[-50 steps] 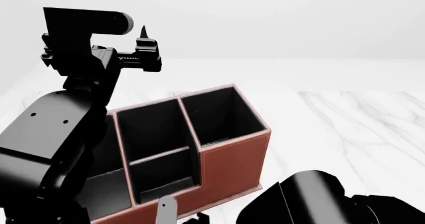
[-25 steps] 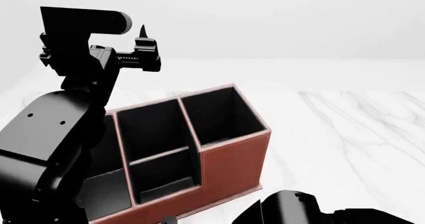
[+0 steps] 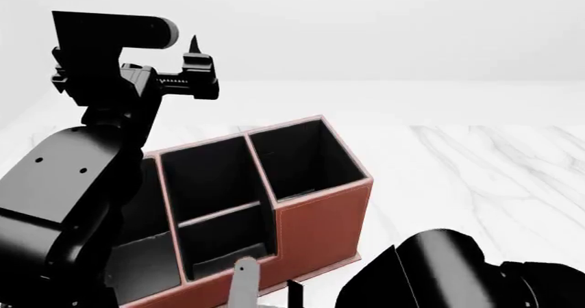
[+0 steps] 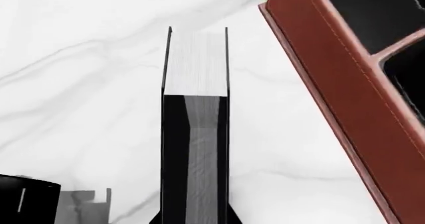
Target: Pick up the book and place it in the right compartment of the caddy.
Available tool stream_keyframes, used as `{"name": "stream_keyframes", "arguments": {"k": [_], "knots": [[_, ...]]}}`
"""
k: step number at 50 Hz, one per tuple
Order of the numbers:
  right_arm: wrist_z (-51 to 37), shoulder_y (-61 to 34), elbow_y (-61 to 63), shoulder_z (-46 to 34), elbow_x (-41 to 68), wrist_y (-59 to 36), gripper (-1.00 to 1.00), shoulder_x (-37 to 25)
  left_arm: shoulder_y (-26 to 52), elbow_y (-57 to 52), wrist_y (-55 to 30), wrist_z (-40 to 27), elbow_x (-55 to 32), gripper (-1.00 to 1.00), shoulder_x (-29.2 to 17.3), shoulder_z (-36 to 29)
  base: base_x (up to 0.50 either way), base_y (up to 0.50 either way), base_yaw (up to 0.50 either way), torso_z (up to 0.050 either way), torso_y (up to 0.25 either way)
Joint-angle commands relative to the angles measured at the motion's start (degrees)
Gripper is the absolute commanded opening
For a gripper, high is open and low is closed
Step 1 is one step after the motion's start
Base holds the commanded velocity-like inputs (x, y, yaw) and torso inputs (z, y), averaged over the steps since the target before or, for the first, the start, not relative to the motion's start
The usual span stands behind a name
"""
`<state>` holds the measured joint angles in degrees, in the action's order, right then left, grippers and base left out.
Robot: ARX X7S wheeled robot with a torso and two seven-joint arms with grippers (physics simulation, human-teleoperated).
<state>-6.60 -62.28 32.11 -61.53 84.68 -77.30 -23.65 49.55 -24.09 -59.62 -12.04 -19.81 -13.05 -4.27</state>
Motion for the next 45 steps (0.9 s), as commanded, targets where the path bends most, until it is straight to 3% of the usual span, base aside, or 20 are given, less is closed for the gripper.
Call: {"name": "stream_keyframes", "arguments": {"k": [1,21,32,45], "knots": [[-12.4,-10.1,2.7,8.6,18.8,0.9,-1.00,-5.1,-0.1,0.2,0.4,-0.2,-0.2,1.00,-0.2,0.1,0.00,0.00,0.00,0.000,0.000],[-19.9,-25.5,-8.4,14.0,31.1,5.8,-1.00,-13.5,0.3,-0.3,-0.1,-0.8,-0.8,1.00,-0.4,-0.3,0.00,0.00,0.00,0.000,0.000],[-37.9,-39.9,-21.6,6.1,44.4,9.1,-1.00,-15.0,0.3,-0.1,0.1,-1.0,-1.0,1.00,-0.6,-0.5,0.00,0.00,0.00,0.000,0.001],[-44.9,-46.9,-33.7,2.4,49.9,13.1,-1.00,-13.3,0.1,0.3,0.7,-1.1,-1.2,1.00,-0.7,-0.5,0.00,0.00,0.00,0.000,0.001]]}}
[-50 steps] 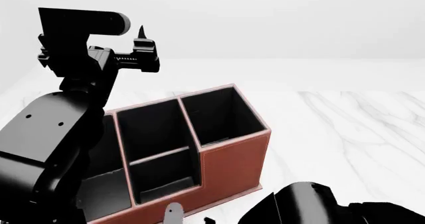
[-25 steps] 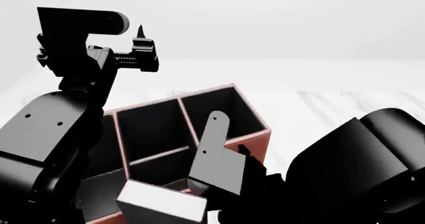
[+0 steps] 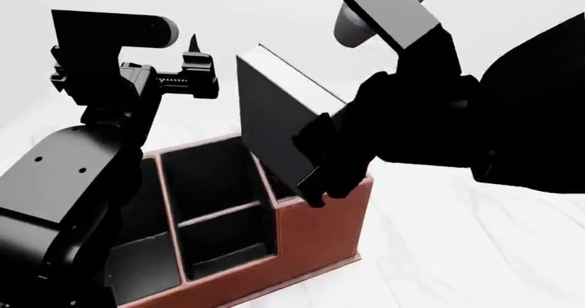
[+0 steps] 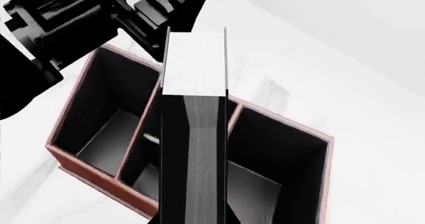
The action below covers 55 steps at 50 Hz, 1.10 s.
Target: Pick up the book and place it in the right compartment of the caddy.
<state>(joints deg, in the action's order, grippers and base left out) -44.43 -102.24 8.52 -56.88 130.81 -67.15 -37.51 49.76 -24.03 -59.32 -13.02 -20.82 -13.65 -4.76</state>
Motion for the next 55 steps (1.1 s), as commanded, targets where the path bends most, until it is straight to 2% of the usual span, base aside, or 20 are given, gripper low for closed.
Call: {"name": "stream_keyframes", "arguments": {"k": [1,10,29,55], "knots": [[-7.1,-7.0,-10.1,-2.3,3.7,3.0,-1.00,0.5,-0.1,0.2,0.4,-0.1,-0.3,1.00,-0.2,0.0,0.00,0.00,0.00,0.000,0.000],[-3.3,-3.6,-19.6,-4.6,-3.4,4.5,-1.00,4.8,-0.1,0.5,0.5,-0.3,-0.4,1.00,-0.3,-0.1,0.00,0.00,0.00,0.000,0.001],[2.2,0.6,-25.9,-8.1,-12.0,5.3,-1.00,10.4,0.2,0.5,0.5,-0.7,-0.8,1.00,-0.5,-0.3,0.00,0.00,0.00,0.000,0.001],[4.5,4.7,-24.7,-10.6,-18.6,7.0,-1.00,10.3,-0.2,0.8,1.1,-1.2,-1.3,1.00,-0.8,-0.7,0.00,0.00,0.00,0.000,0.001]]}}
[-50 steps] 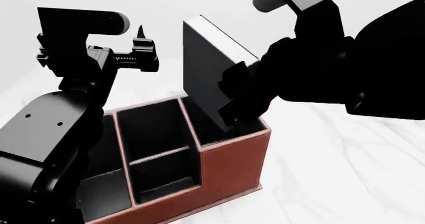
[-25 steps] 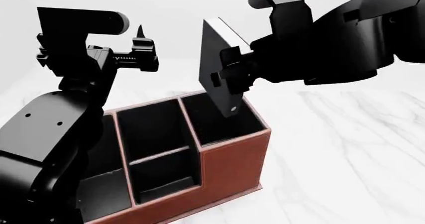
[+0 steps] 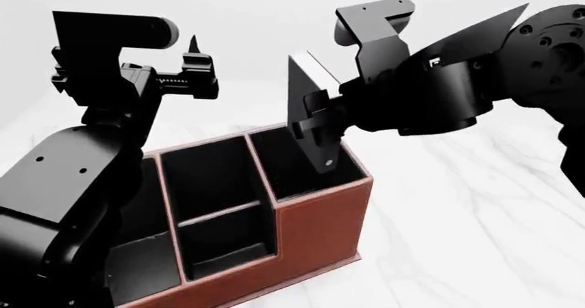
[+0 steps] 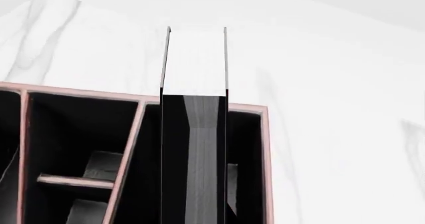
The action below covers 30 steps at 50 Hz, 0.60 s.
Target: Pick up the book and place it in the right compartment of the caddy.
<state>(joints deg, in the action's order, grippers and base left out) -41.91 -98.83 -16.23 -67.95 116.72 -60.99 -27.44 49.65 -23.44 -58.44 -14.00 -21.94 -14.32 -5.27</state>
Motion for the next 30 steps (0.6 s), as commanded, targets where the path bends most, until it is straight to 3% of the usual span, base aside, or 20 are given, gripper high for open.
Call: {"name": "stream_keyframes", "arguments": {"k": [1,30], "knots": [[2.3,1.7,0.1,0.4,-4.8,1.0,-1.00,0.2,-0.1,0.2,0.3,-0.2,-0.2,1.00,-0.1,-0.3,0.00,0.00,0.00,0.000,0.000],[9.1,6.9,-2.2,-1.5,-11.8,4.7,-1.00,1.6,-0.1,-0.3,0.1,-0.7,-1.0,1.00,-0.5,-0.4,0.00,0.00,0.00,0.001,0.001]]}}
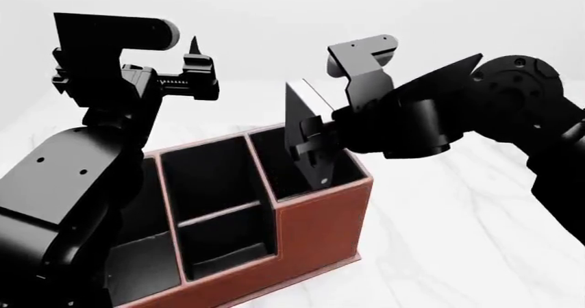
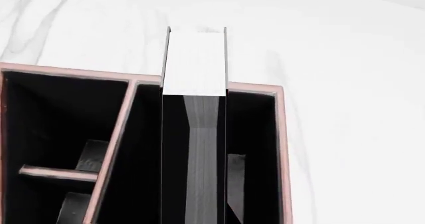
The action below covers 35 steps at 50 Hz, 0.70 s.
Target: Pick up the book and place it in the right compartment of the caddy.
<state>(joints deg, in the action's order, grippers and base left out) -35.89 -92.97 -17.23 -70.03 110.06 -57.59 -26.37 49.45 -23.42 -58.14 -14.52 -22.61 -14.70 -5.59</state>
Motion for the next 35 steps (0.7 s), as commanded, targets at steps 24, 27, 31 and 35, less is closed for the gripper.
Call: {"name": "stream_keyframes", "arguments": {"k": [24,27,31,35], "knots": [[7.0,3.7,-4.0,-1.3,-9.2,3.1,-1.00,1.6,-0.2,0.2,0.5,-0.5,-0.7,1.00,-0.4,-0.5,0.00,0.00,0.00,0.000,0.001],[7.3,3.9,-4.2,-1.4,-9.4,3.2,-1.00,1.8,-0.2,0.2,0.5,-0.5,-0.7,1.00,-0.5,-0.6,0.00,0.00,0.00,0.000,0.000],[7.3,3.8,-4.5,-1.3,-9.4,3.4,-1.00,1.8,-0.1,0.2,0.5,-0.6,-0.8,1.00,-0.5,-0.6,0.00,0.00,0.00,0.000,0.002],[7.5,3.8,-4.4,-1.4,-9.4,3.3,-1.00,1.8,-0.2,0.3,0.7,-0.7,-0.8,1.00,-0.6,-0.7,0.00,0.00,0.00,0.003,0.000]]}}
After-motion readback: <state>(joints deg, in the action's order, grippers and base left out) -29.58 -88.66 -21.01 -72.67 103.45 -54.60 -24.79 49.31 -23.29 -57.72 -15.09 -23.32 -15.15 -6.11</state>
